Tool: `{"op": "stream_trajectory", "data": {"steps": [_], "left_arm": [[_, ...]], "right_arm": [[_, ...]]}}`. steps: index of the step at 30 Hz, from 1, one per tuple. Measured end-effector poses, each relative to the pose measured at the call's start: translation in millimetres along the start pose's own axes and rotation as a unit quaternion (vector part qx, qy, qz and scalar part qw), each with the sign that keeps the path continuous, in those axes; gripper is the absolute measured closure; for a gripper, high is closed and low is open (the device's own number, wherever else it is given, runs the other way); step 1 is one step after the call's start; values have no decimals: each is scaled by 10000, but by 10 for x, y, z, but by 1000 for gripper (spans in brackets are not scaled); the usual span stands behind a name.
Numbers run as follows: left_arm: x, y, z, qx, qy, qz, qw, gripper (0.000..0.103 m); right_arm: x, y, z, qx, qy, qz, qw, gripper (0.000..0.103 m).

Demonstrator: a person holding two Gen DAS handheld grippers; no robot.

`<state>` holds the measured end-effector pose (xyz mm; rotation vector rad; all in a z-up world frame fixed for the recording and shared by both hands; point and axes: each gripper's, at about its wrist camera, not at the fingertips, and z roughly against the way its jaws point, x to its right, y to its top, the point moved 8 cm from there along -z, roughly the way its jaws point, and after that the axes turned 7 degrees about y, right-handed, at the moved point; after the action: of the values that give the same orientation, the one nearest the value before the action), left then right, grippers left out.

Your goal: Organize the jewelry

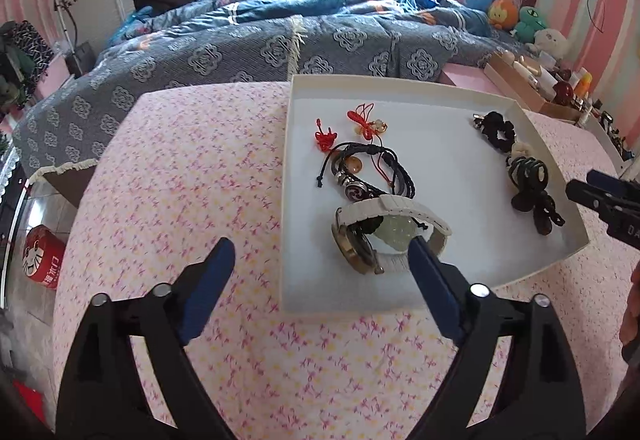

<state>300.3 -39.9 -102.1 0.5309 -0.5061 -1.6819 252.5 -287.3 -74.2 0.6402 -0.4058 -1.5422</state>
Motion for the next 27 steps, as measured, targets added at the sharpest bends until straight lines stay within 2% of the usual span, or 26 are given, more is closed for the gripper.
{"op": "stream_trajectory", "data": {"steps": [8, 19, 24, 27], "left_arm": [[65, -96, 530, 397, 111, -52, 9991, 4], [203, -328, 1402, 902, 148, -60, 9958, 3], [199, -486, 1784, 1112, 289, -9, 9934, 3], [184, -620, 1975, 1218, 347, 69, 9919, 3]], "right_arm": [[-62, -181, 375, 318, 222, -125, 9992, 30], [-227, -387, 1135, 790, 328, 5, 9963, 23], [-278, -621, 1509, 942, 367, -74, 9948, 19], [-305, -797, 1694, 1065, 362, -129, 9936, 12]]}}
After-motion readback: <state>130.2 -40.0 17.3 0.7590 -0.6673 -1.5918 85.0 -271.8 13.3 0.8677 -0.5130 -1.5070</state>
